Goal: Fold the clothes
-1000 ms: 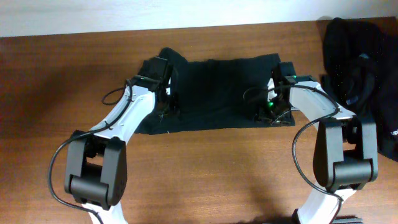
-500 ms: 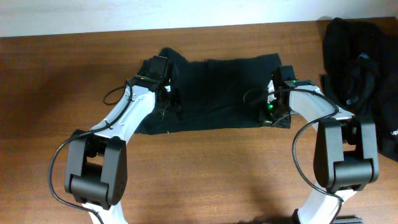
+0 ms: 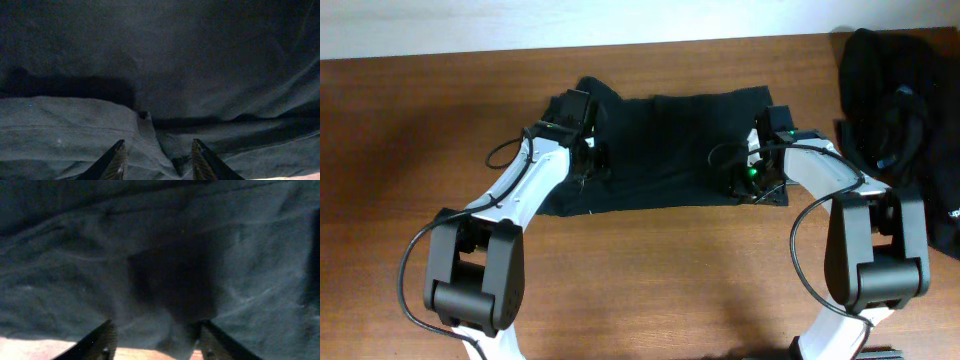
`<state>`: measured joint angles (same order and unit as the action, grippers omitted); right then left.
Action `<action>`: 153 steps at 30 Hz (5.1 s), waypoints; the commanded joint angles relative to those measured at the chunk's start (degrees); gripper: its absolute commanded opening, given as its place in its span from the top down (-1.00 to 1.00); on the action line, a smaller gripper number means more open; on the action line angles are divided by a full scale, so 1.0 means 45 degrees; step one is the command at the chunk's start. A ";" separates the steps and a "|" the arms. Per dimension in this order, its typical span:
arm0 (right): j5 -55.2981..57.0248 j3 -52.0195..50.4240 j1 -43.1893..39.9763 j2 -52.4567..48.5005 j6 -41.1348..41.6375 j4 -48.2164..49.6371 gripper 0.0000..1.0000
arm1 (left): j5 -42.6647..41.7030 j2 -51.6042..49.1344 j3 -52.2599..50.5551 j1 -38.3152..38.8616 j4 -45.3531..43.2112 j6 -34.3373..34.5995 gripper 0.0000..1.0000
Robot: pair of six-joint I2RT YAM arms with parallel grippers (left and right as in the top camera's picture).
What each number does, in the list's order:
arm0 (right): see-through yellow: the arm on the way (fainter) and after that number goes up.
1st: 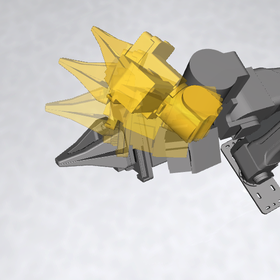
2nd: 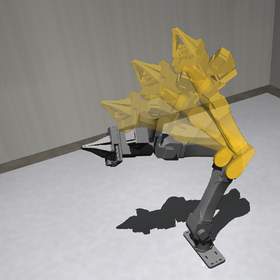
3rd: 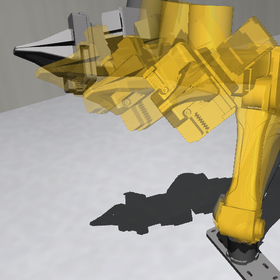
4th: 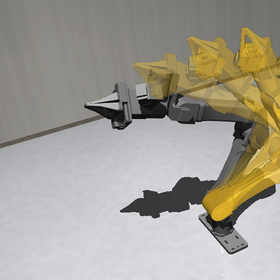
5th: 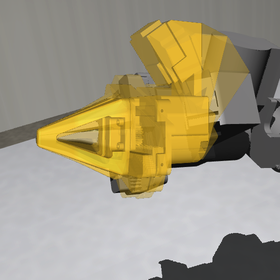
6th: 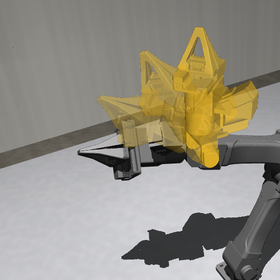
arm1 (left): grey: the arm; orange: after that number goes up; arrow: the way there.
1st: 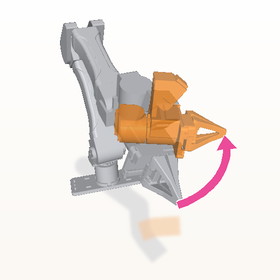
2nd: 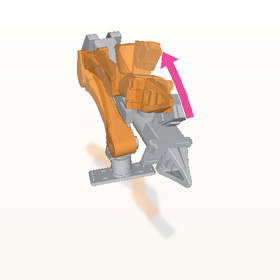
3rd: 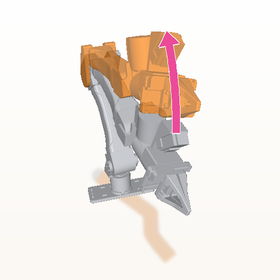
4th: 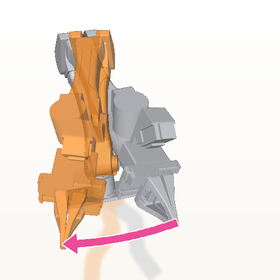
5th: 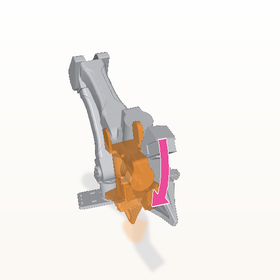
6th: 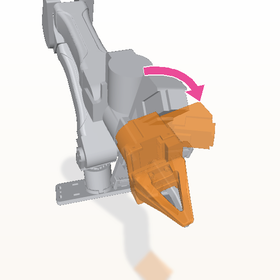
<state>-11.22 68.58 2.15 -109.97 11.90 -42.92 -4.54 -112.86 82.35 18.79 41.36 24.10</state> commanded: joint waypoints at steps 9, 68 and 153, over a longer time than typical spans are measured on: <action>0.2171 -0.0384 -0.0068 -0.0238 -0.0010 -0.0170 -0.54 | -0.0141 -0.0155 -0.0005 -0.0029 -0.0053 0.0165 0.16; 0.1593 -0.0384 -0.0068 -0.0238 -0.0005 -0.0267 -0.61 | 0.0777 -0.1229 0.1069 0.0627 -0.2064 0.1569 0.89; 0.3031 0.0816 -0.0083 -0.0311 -0.0534 -0.2137 0.92 | 0.1180 -0.2375 -0.0063 -0.1593 0.4396 -0.0952 0.25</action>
<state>1.34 72.40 2.11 -111.24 9.85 -52.69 -1.02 -120.57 84.09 12.82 60.12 19.49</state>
